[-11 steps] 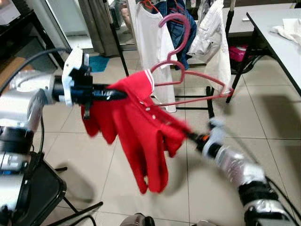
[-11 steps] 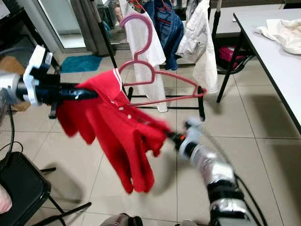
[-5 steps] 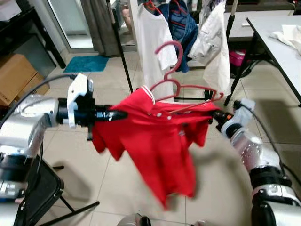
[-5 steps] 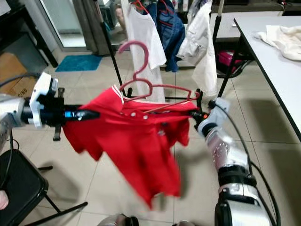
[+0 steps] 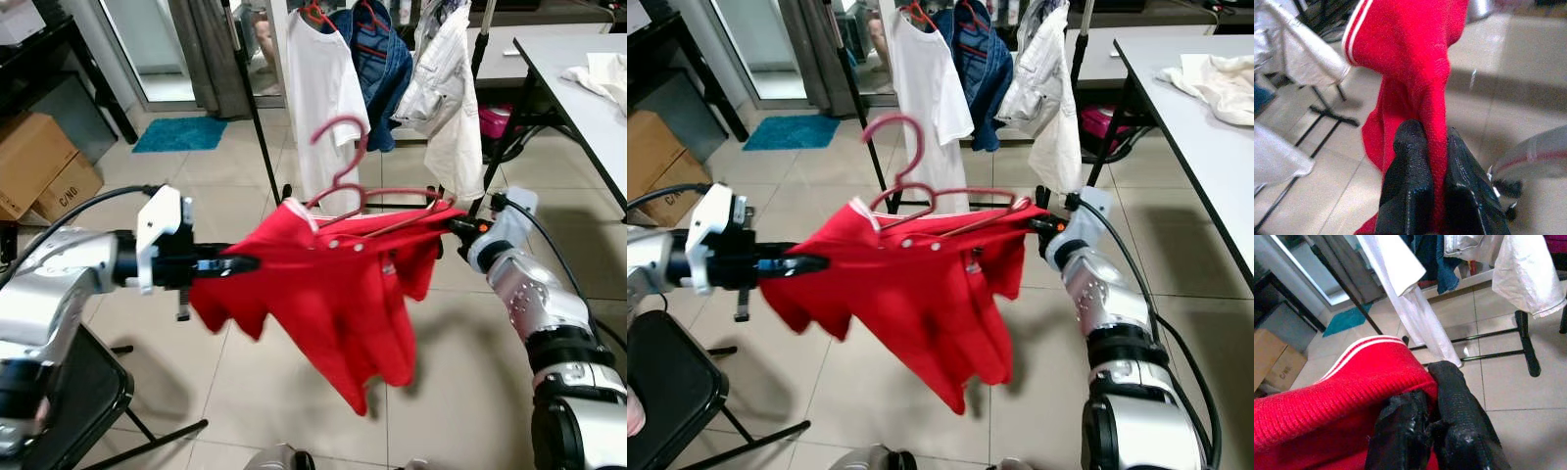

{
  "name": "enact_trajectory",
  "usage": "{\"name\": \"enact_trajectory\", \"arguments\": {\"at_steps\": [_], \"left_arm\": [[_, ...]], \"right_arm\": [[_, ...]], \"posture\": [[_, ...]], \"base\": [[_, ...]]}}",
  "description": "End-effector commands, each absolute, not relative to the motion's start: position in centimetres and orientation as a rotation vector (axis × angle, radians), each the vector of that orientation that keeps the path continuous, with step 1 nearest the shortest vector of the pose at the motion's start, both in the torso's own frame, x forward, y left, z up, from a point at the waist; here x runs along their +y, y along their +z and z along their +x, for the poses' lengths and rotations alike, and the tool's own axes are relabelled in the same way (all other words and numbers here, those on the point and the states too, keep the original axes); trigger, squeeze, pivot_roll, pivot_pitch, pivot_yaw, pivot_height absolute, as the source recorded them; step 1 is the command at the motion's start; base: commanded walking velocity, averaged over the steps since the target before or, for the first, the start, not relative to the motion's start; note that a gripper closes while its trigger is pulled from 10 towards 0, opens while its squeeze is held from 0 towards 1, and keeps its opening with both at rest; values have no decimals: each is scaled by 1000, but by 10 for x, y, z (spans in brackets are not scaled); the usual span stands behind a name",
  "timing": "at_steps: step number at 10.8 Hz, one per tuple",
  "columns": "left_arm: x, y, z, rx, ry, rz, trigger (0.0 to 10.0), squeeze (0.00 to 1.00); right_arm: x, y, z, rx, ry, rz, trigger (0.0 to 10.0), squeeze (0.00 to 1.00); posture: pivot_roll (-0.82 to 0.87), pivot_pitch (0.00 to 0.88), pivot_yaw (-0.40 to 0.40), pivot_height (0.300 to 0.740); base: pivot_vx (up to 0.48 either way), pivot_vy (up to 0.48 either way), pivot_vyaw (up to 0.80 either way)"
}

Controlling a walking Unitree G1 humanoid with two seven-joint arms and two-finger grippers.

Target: Hang hanger

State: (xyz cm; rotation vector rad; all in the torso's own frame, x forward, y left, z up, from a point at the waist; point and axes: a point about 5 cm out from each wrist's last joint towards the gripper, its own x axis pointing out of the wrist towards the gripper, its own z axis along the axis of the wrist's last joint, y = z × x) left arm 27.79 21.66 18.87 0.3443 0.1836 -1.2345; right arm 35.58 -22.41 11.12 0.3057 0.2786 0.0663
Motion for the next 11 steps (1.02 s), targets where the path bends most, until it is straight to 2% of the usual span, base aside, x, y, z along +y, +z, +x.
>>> {"name": "enact_trajectory", "arguments": {"at_steps": [1, 4, 5, 7, 8, 10, 11], "left_arm": [[288, 206, 268, 321, -996, 470, 0, 0], [306, 190, 267, 434, -882, 616, 0, 0], [320, 181, 268, 498, -801, 707, 0, 0], [331, 179, 272, 467, -673, 730, 0, 0], [337, 174, 271, 506, -649, 764, 0, 0], [361, 157, 263, 703, -560, 930, 0, 0], [368, 156, 262, 727, -501, 994, 0, 0]], "right_arm": [[-363, 153, 317, 140, -532, 146, 0, 0], [-362, 179, 326, 87, -482, 39, 0, 0], [-362, 183, 328, 82, -476, 13, 0, 0], [-365, 187, 327, 91, -477, -40, 0, 0], [-367, 189, 327, 84, -481, -52, 0, 0], [-368, 199, 329, 71, -468, -114, 0, 0], [-369, 203, 329, 65, -464, -133, 0, 0]], "posture": [[-72, 10, 128, 740], [-71, 8, 136, 740], [-72, 8, 136, 740], [-72, 7, 137, 740], [-72, 7, 137, 740], [-71, 4, 140, 740], [-70, 3, 137, 740]], "base": [[0, 0, 0], [0, 0, 0], [0, 0, 0], [0, 0, 0], [0, 0, 0], [0, 0, 0], [0, 0, 0]]}}
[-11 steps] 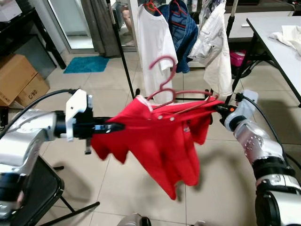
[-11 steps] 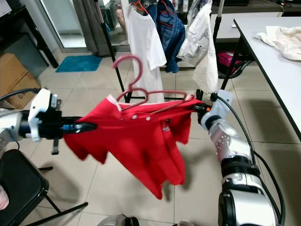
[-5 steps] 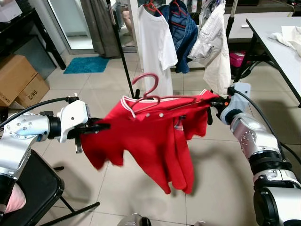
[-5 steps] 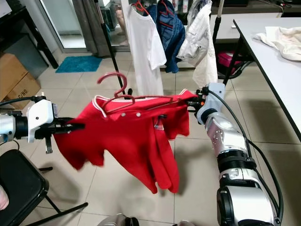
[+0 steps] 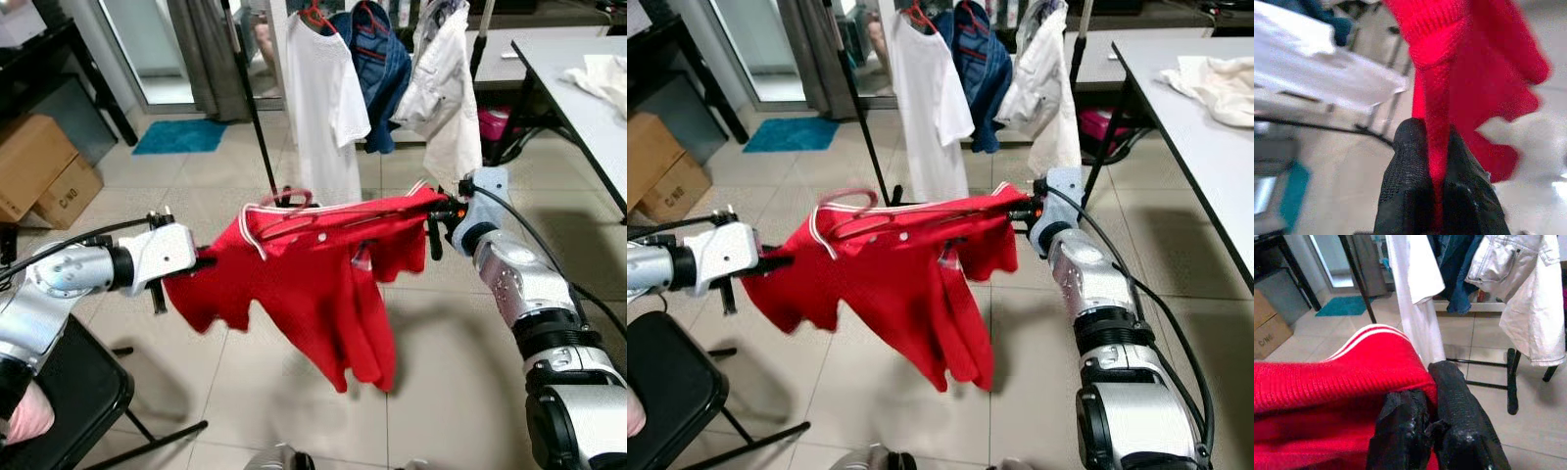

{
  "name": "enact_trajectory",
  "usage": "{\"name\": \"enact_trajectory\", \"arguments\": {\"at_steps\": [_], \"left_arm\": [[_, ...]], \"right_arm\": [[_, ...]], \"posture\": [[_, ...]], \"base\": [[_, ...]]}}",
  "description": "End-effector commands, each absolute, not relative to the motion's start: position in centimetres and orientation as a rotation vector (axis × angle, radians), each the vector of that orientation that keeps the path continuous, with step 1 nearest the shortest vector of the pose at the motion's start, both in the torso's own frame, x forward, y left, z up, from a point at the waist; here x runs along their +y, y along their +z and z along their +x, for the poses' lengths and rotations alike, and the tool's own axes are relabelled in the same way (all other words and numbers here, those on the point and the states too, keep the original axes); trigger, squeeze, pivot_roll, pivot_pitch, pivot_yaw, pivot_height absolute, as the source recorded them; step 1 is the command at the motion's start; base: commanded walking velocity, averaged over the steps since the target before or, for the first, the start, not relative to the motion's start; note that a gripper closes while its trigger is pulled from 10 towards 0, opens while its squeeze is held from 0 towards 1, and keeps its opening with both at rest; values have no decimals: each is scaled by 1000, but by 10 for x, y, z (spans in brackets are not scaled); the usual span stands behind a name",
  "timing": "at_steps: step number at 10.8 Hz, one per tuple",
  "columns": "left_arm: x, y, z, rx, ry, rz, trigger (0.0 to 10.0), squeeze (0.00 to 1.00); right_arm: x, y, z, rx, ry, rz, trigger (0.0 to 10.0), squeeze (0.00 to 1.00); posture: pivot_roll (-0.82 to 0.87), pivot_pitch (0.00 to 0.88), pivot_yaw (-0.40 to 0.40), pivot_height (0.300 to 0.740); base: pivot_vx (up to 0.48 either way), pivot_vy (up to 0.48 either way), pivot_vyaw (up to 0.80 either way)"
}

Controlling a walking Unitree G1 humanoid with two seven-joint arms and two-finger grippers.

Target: Hang hanger

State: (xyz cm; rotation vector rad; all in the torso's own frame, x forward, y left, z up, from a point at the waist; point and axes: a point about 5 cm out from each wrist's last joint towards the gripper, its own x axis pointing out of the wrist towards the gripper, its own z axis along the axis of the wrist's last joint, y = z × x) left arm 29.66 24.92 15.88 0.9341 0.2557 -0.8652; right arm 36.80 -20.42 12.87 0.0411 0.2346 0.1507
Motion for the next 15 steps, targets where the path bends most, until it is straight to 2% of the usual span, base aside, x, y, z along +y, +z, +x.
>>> {"name": "enact_trajectory", "arguments": {"at_steps": [1, 3, 6, 8, 9, 11, 13, 15], "left_arm": [[369, 158, 266, 694, -447, 1003, 0, 0], [357, 147, 278, 635, -391, 973, 0, 0], [331, 121, 284, 647, -484, 968, 0, 0], [305, 116, 296, 543, -525, 791, 0, 0], [297, 116, 299, 519, -542, 757, 0, 0], [280, 134, 316, 382, -551, 622, 0, 0], [277, 142, 318, 368, -599, 598, 0, 0], [265, 132, 312, 412, -752, 636, 0, 0]], "right_arm": [[-367, 207, 330, 57, -446, -153, 0, 0], [-341, 215, 341, 37, -290, -218, 0, 0], [-301, 222, 345, 14, -126, -351, 0, 0], [-263, 221, 343, 11, 27, -379, 0, 0], [-249, 217, 341, 23, 95, -401, 0, 0], [-213, 186, 331, 137, 291, -467, 0, 0], [-199, 172, 328, 188, 338, -464, 0, 0], [-181, 176, 329, 152, 379, -407, 0, 0]], "posture": [[-70, 2, 136, 740], [-73, 0, 130, 740], [-80, 0, 129, 740], [-86, 0, 125, 740], [-87, 0, 123, 740], [-84, 0, 118, 740], [-82, 0, 118, 740], [-83, 0, 124, 740]], "base": [[0, 0, 0], [0, 0, 0], [0, 0, 0], [0, 0, 0], [0, 0, 0], [0, 0, 0], [0, 0, 0], [0, 0, 0]]}}
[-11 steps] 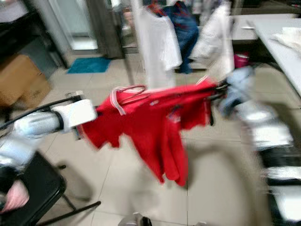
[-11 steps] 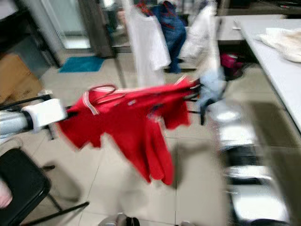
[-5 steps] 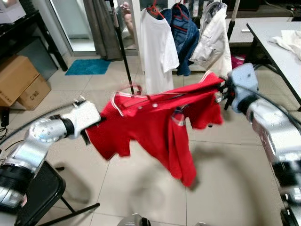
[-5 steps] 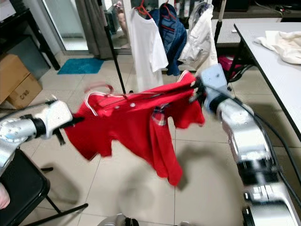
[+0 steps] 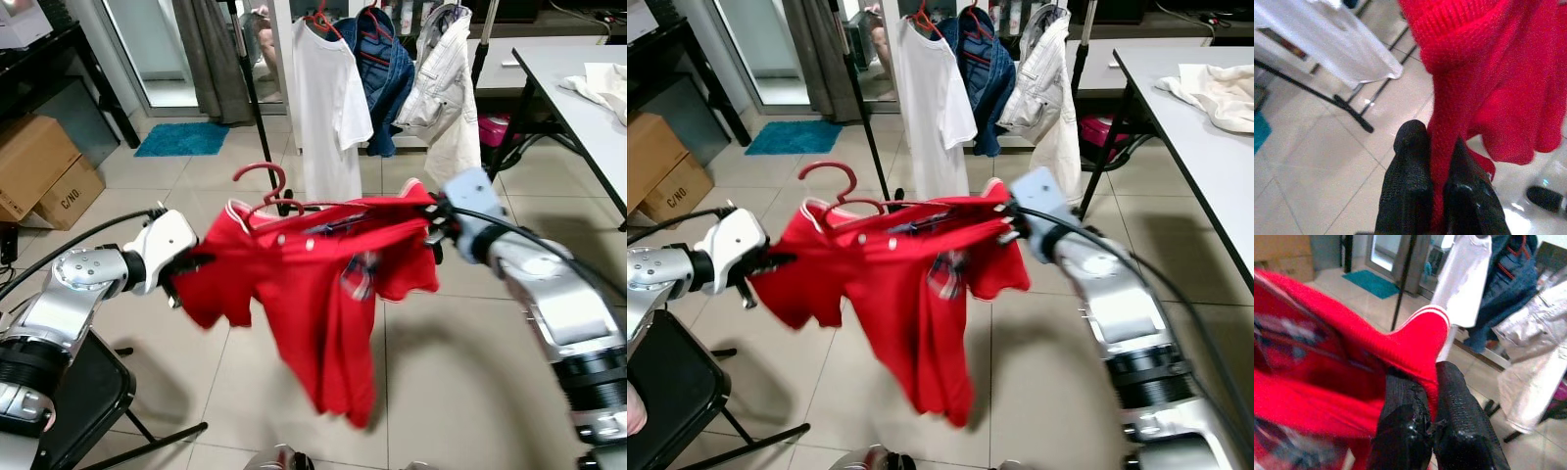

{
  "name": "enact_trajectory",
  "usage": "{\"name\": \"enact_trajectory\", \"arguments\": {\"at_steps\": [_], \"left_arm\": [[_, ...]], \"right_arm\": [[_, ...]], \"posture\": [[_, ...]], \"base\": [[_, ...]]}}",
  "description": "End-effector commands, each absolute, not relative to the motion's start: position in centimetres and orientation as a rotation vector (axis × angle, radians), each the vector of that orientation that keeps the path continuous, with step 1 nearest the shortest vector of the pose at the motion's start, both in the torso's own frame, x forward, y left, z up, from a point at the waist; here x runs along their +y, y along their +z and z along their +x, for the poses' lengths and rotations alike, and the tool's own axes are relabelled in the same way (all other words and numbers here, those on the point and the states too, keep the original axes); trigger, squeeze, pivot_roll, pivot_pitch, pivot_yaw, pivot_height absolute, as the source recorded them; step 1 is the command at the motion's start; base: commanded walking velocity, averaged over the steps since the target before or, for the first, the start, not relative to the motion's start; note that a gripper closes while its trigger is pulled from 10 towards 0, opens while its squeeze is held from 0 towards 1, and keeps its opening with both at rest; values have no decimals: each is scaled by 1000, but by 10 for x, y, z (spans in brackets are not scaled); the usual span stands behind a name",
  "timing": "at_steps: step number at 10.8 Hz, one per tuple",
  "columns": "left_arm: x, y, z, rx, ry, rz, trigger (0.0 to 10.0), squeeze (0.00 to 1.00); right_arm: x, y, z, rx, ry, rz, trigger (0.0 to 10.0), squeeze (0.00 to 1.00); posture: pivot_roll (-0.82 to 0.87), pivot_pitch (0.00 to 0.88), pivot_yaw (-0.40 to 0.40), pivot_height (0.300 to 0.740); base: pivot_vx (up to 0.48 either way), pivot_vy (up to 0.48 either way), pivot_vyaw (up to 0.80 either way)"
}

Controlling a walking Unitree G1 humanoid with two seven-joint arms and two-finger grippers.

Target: Hang hanger

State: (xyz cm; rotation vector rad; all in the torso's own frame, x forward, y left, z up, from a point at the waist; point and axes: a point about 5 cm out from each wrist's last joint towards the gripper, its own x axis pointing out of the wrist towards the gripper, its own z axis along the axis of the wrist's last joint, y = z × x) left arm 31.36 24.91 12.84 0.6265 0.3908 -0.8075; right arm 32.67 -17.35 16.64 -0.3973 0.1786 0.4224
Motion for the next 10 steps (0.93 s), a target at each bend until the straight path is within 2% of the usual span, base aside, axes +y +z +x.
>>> {"name": "enact_trajectory", "arguments": {"at_steps": [1, 3, 6, 8, 10], "left_arm": [[260, 127, 309, 445, -798, 659, 0, 0], [254, 118, 314, 498, -788, 700, 0, 0], [231, 114, 328, 449, -774, 793, 0, 0], [205, 118, 339, 326, -758, 721, 0, 0], [194, 123, 340, 271, -825, 676, 0, 0]], "right_arm": [[-175, 179, 329, 140, 396, -390, 0, 0], [-166, 181, 324, 138, 438, -404, 0, 0], [-152, 170, 309, 205, 473, -328, 0, 0], [-136, 158, 298, 246, 534, -303, 0, 0], [-131, 151, 293, 270, 541, -329, 0, 0]], "posture": [[-81, 0, 123, 740], [-83, 0, 117, 740], [-86, 0, 113, 740], [-99, 0, 117, 740], [-101, 0, 119, 740]], "base": [[0, 0, 0], [0, 0, 0], [0, 0, 0], [0, 0, 0], [0, 0, 0]]}}
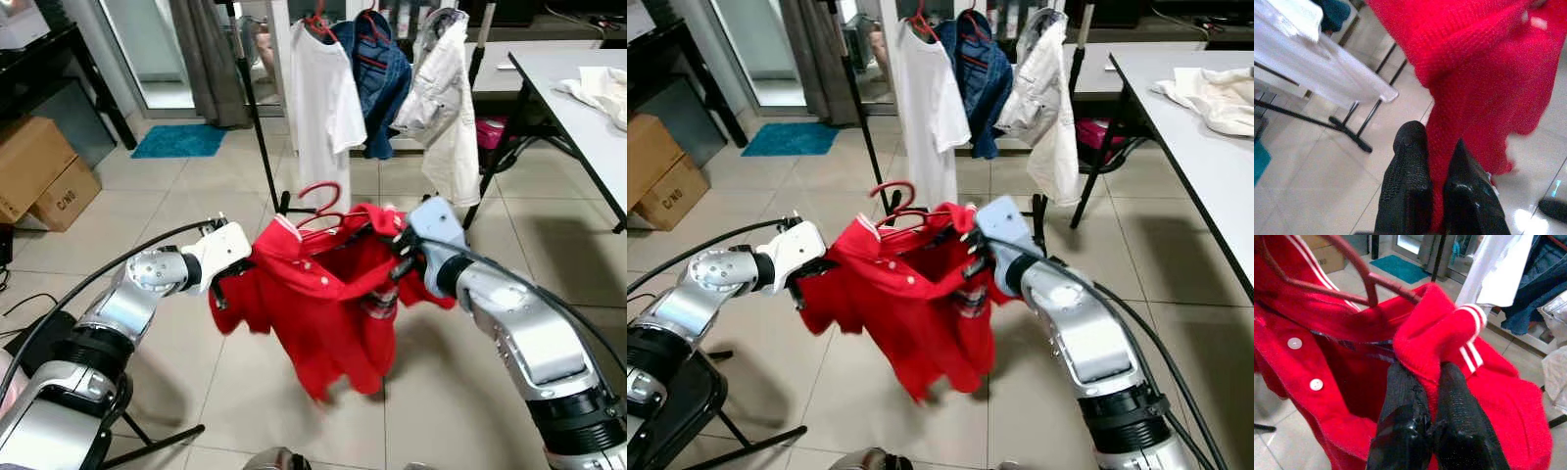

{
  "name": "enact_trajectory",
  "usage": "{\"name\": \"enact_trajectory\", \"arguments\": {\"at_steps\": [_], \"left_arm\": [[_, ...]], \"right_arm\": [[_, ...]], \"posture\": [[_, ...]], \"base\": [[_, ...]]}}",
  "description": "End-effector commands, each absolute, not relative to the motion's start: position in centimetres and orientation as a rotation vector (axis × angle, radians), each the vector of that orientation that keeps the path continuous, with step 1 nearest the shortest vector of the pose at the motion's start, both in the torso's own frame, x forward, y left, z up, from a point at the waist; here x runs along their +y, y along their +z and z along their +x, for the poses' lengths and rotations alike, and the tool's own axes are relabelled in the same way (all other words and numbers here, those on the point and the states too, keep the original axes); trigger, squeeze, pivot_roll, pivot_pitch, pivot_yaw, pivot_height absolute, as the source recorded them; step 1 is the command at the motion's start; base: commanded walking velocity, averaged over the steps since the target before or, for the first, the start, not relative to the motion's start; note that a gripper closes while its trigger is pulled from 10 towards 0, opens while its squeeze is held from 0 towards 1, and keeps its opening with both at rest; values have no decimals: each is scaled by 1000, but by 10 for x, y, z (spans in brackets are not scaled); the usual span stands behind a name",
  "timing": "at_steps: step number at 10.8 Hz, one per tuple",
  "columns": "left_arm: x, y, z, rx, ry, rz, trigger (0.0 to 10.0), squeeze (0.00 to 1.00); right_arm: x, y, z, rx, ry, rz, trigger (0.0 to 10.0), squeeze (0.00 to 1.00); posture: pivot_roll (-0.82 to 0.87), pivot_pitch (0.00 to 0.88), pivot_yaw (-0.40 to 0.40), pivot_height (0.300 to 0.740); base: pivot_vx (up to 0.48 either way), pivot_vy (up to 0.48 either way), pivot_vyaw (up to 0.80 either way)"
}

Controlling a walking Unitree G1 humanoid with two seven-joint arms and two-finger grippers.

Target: Hang hanger

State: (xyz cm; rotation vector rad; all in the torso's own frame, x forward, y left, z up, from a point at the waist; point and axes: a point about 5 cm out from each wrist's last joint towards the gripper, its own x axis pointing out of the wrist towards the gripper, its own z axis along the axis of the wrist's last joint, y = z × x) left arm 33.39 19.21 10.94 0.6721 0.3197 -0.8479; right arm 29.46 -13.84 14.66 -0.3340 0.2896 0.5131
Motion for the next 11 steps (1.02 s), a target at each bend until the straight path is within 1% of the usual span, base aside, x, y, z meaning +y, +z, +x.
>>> {"name": "enact_trajectory", "arguments": {"at_steps": [1, 2, 3, 4, 5, 6, 7, 9, 10, 11], "left_arm": [[195, 131, 342, 232, -821, 635, 0, 0], [199, 138, 342, 203, -836, 604, 0, 0], [206, 142, 341, 206, -843, 608, 0, 0], [217, 147, 340, 207, -840, 612, 0, 0], [230, 157, 342, 189, -807, 618, 0, 0], [237, 166, 343, 160, -804, 613, 0, 0], [239, 169, 343, 152, -812, 615, 0, 0], [246, 174, 342, 148, -838, 635, 0, 0], [245, 176, 342, 130, -855, 630, 0, 0], [243, 176, 339, 126, -903, 631, 0, 0]], "right_arm": [[-133, 147, 292, 284, 526, -364, 9608, 0], [-140, 141, 292, 310, 506, -399, 10000, 102], [-147, 139, 294, 318, 467, -416, 10000, 976], [-154, 140, 296, 321, 452, -402, 10000, 1000], [-159, 141, 294, 326, 490, -394, 10000, 1000], [-160, 143, 288, 331, 567, -378, 10000, 1000], [-161, 143, 287, 330, 592, -384, 10000, 1000], [-162, 158, 274, 249, 777, -380, 10000, 1000], [-160, 171, 268, 161, 845, -338, 10000, 1000], [-168, 185, 278, 79, 768, -375, 10000, 1000]], "posture": [[-99, 0, 118, 740], [-98, 0, 116, 740], [-96, 0, 114, 740], [-95, 0, 114, 740], [-95, 0, 113, 740], [-96, 0, 114, 740], [-96, 0, 114, 740], [-97, 0, 117, 740], [-98, 0, 117, 740], [-98, 0, 118, 740]], "base": [[0, 0, 0], [0, 0, 0], [0, 0, 0], [0, 0, 0], [0, 0, 0], [0, 0, 0], [0, 0, 0], [0, 0, 0], [0, 0, 0], [0, 0, 0]]}}
